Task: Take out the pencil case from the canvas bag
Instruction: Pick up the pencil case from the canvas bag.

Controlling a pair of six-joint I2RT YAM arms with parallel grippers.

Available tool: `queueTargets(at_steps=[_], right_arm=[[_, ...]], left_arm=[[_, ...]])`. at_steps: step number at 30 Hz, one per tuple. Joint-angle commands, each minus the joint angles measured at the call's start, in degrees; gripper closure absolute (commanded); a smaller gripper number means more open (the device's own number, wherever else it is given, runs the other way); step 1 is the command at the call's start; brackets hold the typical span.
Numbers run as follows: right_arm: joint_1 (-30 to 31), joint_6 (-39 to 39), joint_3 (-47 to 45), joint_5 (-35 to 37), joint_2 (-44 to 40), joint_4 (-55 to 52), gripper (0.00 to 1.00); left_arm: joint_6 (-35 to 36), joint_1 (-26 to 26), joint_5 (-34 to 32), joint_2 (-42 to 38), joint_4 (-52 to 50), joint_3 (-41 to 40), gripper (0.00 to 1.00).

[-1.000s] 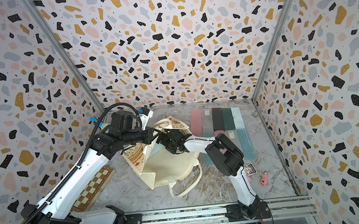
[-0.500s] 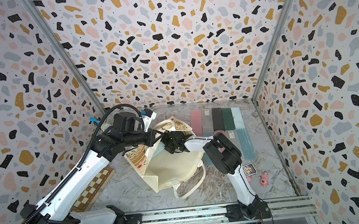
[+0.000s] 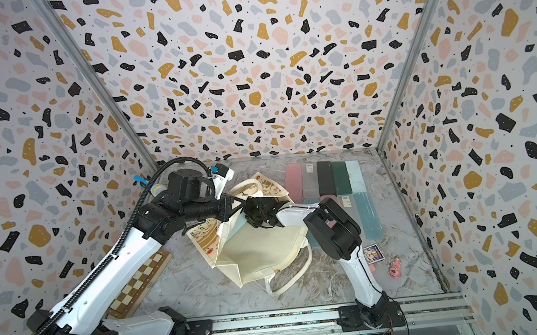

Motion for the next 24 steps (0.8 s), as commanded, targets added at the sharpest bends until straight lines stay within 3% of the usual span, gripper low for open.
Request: queueTargets(at_steps=[1,11,15,24], right_arm=[[-0.33,-4.86,-1.05,4.87,-4.51,-2.49,0.37],[6.99,-24.28,-3.82,20.33,-14.34,-2.76,0.46],[8.67,-29.38,-8.04,22.76,-18.51,0.96,0.48],[9.91,-37.58,-14.77,30.21,-32.34,3.18,0.48]], left_arm=[[0.62,-0.75,0.47,-2.15,2.54,1.25,1.0],[0.82,-0.53,-20.8,5.37,-4.79,11.42,1.0],[-0.16,0.06,-27.07,9.54,-8.39,17.1,1.0],[-0.89,3.17,-31.1,13.0,-11.01,20.92,1.0]])
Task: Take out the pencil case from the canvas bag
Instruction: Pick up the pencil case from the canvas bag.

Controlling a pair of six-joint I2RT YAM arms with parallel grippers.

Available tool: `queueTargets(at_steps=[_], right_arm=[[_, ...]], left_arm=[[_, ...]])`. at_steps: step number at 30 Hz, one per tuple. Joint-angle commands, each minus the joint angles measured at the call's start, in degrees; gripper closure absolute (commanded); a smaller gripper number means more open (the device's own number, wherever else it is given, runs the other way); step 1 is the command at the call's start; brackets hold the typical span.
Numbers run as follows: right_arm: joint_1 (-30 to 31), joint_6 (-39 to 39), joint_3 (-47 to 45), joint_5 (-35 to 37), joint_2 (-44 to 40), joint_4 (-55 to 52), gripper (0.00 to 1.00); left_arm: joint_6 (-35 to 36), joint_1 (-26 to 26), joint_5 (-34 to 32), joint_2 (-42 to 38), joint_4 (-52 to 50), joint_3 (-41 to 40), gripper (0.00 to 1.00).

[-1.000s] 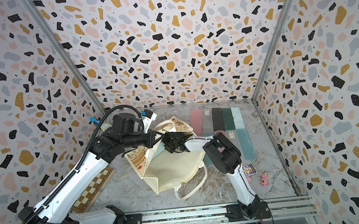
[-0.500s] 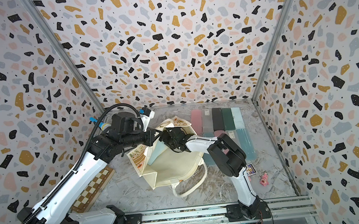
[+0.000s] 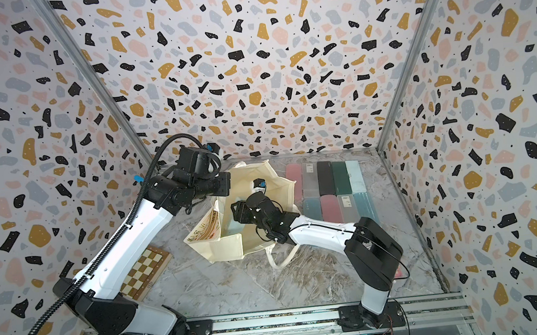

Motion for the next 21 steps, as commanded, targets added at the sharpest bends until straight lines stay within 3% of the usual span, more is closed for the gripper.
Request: queueTargets(at_steps=[1,15,21], right_arm=[[0.07,-5.4,-0.6,6.39,-6.97,1.05,0.48],[-8.11,-7.47,1.99,6.34,-22.6,-8.77,0.49],[-12.49,-10.35,2.85,9.77,-30.15,-15.31,0.48]], left_arm=[[-0.36,1.22,-3.58,-0.57,0.62,2.04,1.0],[-1.24,6.65,-4.88,1.64,0.35,-0.17,1.0],[-0.37,10.41,-3.89,5.21,0.11,4.1,1.0]])
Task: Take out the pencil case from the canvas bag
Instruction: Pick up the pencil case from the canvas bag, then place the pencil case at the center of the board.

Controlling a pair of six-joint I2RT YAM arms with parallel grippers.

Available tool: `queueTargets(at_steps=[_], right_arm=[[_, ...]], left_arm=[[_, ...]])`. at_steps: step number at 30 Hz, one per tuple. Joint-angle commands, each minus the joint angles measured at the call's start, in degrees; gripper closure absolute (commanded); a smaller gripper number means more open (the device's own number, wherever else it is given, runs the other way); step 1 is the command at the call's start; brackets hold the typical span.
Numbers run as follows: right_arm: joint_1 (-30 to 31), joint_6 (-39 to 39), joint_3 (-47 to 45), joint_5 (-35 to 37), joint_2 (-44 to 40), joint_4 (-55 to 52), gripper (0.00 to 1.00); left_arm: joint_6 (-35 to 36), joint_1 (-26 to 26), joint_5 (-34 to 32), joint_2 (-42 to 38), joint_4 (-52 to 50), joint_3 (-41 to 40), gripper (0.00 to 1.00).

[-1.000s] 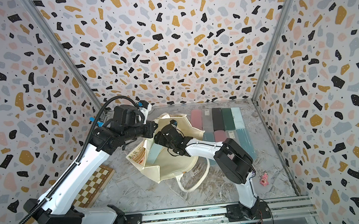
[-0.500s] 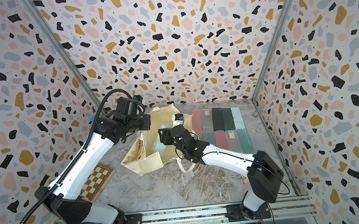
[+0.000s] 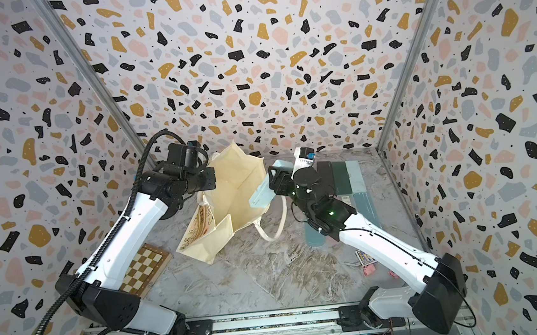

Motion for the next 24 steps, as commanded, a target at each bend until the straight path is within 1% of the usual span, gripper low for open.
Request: queueTargets(at_steps=[1,5,9,11,13,16,18,21,24], right_arm=[[-2.24,-2.72,2.81,3.53,-5.78,-4.54,0.48],[-5.55,-5.57,0.78,4.81,-11.4,-8.05,0.49],[-7.05,-9.45,-2.58,7.42,-16.99,-11.0,0.48],[-7.27,-11.37,-3.69,7.1,-18.25,-12.97,0.49],[-7.21,-11.7,-3.44,6.51,-17.59,-16.68,0.49],[-7.27,-12.0,-1.55,2.77,-13.24,-23.17,0.49],[-7.23,-12.36,-0.31,-0.89,-8.67,-26.84,0.49],[-7.28,-11.46,0.65,-3.61,-2.44,-30.08,0.49],[-7.25,-11.31,2.98,-6.18,4.02,-32.25,0.49]], left_arm=[[0.84,2.62,0.04,2.61,0.48,4.05,1.0],[0.75,5.74,0.75,6.7,-1.26,11.18,1.0],[0.46,8.23,2.18,11.95,-3.84,21.35,1.0],[1.1,8.92,5.29,14.12,-4.48,26.18,1.0],[1.96,9.27,9.36,14.94,-3.37,28.43,1.0],[2.72,9.56,14.89,14.0,-0.89,27.59,1.0],[2.41,9.95,17.5,11.86,1.58,23.96,1.0],[1.9,10.27,18.79,7.81,5.31,17.8,1.0],[1.62,10.73,18.97,4.32,7.15,13.32,1.0]])
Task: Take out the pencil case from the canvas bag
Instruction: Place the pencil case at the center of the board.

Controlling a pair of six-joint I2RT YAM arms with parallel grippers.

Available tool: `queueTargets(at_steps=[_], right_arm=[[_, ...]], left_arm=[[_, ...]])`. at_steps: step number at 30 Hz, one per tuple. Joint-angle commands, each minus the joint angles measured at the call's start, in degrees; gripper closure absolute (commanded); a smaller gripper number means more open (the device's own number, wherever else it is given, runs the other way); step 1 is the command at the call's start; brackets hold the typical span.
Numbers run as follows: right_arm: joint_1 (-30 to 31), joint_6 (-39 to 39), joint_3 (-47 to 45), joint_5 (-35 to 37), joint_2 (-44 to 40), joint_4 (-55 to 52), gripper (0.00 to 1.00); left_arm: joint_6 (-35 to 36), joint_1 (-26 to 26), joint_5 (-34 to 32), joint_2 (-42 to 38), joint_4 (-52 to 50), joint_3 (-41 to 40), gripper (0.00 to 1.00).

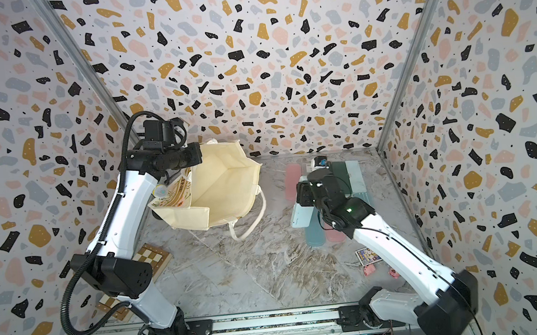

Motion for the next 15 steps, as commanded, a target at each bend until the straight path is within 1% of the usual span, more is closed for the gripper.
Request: queueTargets(at_steps=[1,5,9,12,15], right_arm=[[-0.11,-0.42,4.89,-4.46,4.3,-6.49,0.49],[-0.11,-0.6,10.09,-5.96,13.09,-10.55,0.49],[-0.11,-0.66,13.66,-6.05,20.68,-12.12,0.47],[-0.16,-0.42,16.32,-6.43,25.65,-12.45,0.46],[-0.22,0.08,19.6,-6.24,30.61,-13.55,0.45]], left_arm=[[-0.06,0.51,3.21,-5.48,7.32,-2.85,1.0],[1.03,0.82,0.32,-9.7,7.87,-7.02,1.0],[1.87,1.27,-6.13,-14.46,8.34,-11.53,1.0],[2.37,1.47,-7.58,-17.65,10.07,-15.05,1.0],[2.97,1.55,-8.7,-19.65,10.9,-16.87,1.0]])
